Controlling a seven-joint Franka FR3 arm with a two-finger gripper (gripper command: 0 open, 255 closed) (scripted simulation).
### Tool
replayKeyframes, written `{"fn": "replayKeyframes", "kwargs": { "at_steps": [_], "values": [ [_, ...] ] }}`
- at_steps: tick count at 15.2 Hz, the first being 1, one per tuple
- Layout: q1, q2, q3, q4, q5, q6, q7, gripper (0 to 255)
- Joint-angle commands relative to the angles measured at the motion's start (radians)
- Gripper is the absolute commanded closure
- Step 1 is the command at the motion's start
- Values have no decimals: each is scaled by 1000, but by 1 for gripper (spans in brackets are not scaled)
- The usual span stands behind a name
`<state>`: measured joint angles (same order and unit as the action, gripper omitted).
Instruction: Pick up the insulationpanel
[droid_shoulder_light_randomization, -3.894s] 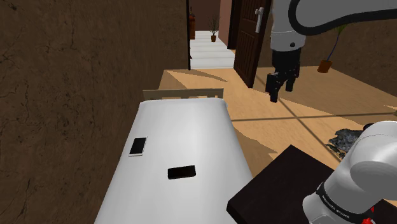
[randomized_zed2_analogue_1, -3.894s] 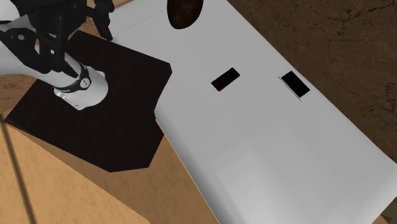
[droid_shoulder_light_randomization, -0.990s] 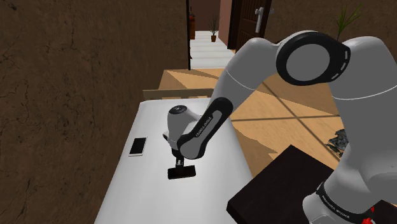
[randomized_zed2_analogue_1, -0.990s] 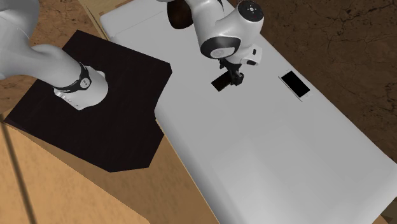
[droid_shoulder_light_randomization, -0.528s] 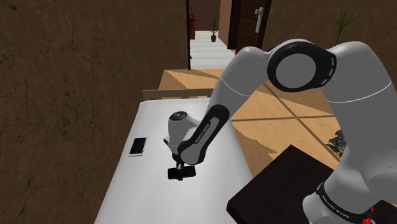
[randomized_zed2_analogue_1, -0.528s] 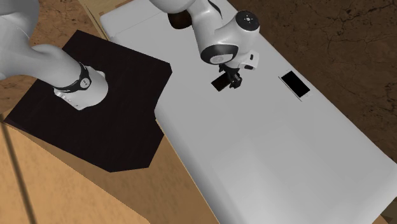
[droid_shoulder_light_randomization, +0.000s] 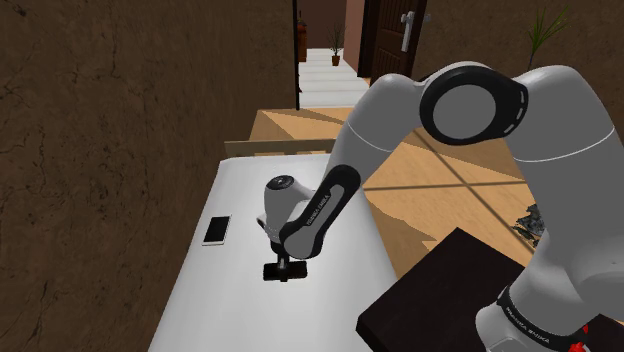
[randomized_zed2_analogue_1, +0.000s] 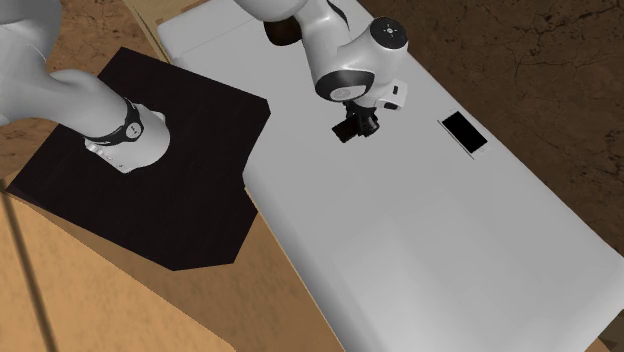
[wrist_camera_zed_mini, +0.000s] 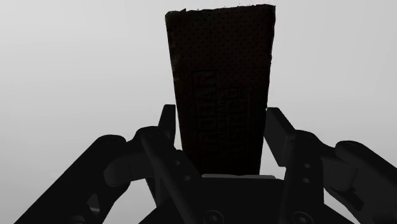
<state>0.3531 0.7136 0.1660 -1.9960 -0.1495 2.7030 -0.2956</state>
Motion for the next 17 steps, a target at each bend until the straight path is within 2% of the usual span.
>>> {"fn": "replayKeyframes", "kwargs": {
  "at_steps": [1, 17],
  "values": [
    [0, 0, 0, 0, 0, 0, 0, 255],
    [-33, -182, 42, -53, 38, -128, -20, 255]
  ]
}}
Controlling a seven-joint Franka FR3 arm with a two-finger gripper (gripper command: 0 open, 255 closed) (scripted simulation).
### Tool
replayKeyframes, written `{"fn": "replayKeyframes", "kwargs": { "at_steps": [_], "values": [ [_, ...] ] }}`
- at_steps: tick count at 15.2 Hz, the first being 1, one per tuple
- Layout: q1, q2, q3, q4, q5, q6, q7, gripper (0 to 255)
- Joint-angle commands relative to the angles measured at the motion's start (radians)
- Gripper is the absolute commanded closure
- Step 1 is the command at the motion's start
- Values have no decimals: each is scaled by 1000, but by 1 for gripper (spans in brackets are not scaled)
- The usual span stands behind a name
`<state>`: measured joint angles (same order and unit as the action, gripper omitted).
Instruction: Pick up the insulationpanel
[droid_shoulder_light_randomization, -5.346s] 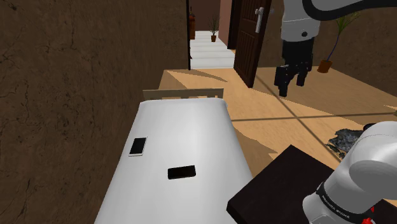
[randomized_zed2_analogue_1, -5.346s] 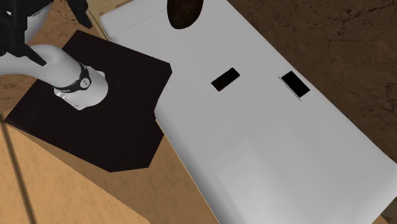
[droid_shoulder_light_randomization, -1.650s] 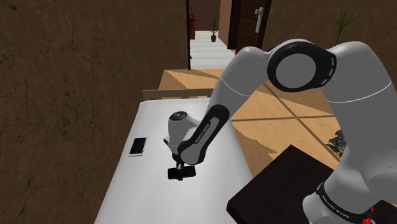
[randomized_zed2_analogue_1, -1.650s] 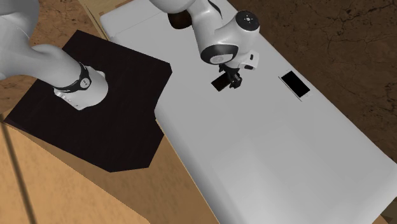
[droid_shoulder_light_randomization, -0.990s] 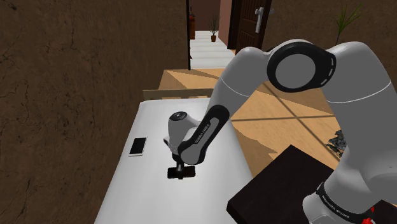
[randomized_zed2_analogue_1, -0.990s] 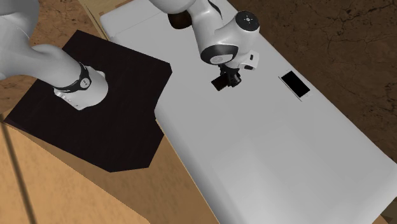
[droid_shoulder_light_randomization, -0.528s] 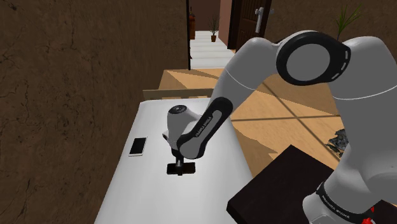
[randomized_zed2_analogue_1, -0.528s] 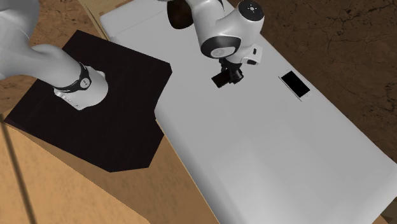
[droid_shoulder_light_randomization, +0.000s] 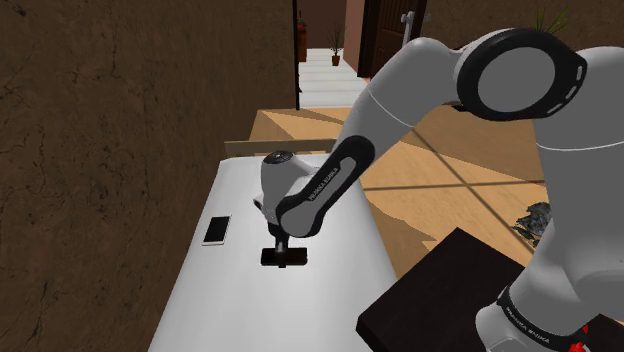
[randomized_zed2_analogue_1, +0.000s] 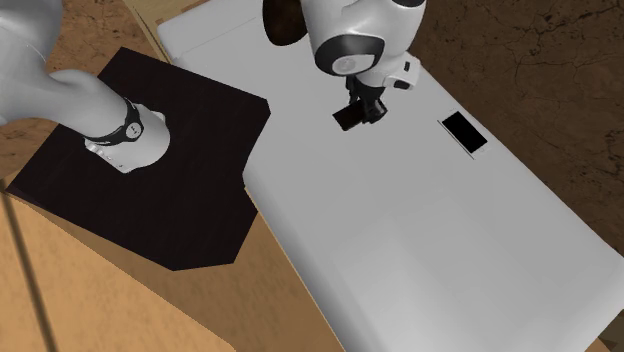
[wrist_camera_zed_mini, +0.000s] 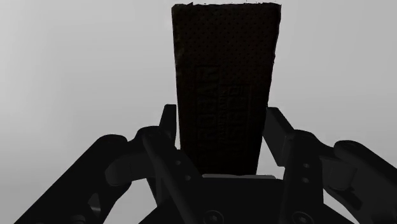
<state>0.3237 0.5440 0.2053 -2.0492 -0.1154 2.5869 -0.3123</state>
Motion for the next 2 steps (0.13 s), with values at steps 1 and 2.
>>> {"fn": "replayKeyframes", "kwargs": {
  "at_steps": [1, 2],
  "values": [
    [-3, -14, 3, -1, 4, -14, -3, 255],
    [-3, -14, 3, -1, 4, -14, -3, 255]
  ]
}}
